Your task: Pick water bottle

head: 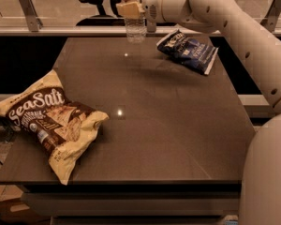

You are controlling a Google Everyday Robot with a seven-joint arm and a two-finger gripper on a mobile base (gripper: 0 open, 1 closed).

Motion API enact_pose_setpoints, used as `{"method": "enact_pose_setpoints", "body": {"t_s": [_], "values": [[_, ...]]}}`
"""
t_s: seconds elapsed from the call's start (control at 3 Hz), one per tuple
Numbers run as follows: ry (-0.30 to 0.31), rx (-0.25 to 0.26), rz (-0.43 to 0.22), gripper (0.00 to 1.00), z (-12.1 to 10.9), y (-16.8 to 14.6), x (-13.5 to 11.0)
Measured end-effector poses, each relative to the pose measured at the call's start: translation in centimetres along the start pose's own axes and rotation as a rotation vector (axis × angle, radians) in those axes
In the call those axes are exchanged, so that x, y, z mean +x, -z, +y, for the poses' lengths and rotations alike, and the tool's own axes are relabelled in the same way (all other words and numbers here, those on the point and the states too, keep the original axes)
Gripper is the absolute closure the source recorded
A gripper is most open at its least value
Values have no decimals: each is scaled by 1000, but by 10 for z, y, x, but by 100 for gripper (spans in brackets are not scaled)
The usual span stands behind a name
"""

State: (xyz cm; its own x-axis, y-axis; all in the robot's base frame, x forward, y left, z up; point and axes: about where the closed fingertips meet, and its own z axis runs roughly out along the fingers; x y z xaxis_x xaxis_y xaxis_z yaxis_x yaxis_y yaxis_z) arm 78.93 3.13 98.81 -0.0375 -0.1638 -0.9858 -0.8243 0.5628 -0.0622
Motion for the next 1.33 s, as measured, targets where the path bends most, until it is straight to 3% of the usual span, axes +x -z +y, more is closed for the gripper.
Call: {"method": "enact_pose_setpoints", "body": {"t_s": [0.67, 1.33], "values": [[68, -31, -24, 100, 17, 21, -37], [149, -28, -66, 100, 32, 51, -75]]}}
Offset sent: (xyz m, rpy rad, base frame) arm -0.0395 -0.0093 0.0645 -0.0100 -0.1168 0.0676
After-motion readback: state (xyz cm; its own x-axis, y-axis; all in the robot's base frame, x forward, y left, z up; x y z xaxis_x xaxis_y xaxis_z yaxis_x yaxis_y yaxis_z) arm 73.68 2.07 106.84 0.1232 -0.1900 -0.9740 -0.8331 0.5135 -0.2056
